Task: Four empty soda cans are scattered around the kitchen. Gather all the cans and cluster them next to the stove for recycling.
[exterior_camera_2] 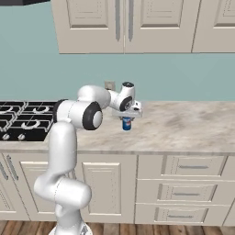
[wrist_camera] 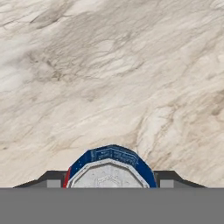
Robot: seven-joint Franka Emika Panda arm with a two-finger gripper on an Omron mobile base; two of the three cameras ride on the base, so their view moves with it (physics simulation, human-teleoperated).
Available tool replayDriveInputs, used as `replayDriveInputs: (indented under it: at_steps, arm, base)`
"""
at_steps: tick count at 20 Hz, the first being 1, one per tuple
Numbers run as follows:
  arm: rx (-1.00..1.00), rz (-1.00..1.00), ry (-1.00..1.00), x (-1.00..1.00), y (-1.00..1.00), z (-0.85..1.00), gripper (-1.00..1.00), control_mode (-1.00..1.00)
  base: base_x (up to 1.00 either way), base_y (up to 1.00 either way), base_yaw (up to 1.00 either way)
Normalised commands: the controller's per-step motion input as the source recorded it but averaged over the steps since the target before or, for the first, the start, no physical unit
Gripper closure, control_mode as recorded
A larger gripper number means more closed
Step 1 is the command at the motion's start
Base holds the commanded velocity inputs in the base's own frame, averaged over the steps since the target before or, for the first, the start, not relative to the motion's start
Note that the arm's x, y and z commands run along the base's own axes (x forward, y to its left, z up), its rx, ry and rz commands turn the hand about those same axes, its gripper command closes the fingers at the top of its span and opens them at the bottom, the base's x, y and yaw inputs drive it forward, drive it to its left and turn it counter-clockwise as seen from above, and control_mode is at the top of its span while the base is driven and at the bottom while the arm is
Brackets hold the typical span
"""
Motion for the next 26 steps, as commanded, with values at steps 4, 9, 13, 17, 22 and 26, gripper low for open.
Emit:
replayDriveInputs:
  at_steps: [4,9,13,17,22,26]
  arm:
    - [0.0,-0.02,0.0,-0.03,0.23,0.06,1.0,-1.0]
    - [0.01,-0.08,-0.03,-0.1,0.79,0.3,1.0,-1.0]
    - [0.01,-0.05,-0.02,-0.12,0.91,0.36,1.0,-1.0]
    - [0.02,-0.01,0.0,-0.12,0.84,0.05,1.0,-1.0]
    - [0.01,0.0,0.0,-0.14,0.91,-0.09,1.0,-1.0]
    - [0.0,0.0,0.0,-0.02,1.0,-0.07,1.0,-1.0]
  base:
    - [0.0,0.0,0.0]
    - [0.0,0.0,0.0]
    - [0.0,0.0,0.0]
    - [0.0,0.0,0.0]
    - [0.0,0.0,0.0]
    - [0.0,0.0,0.0]
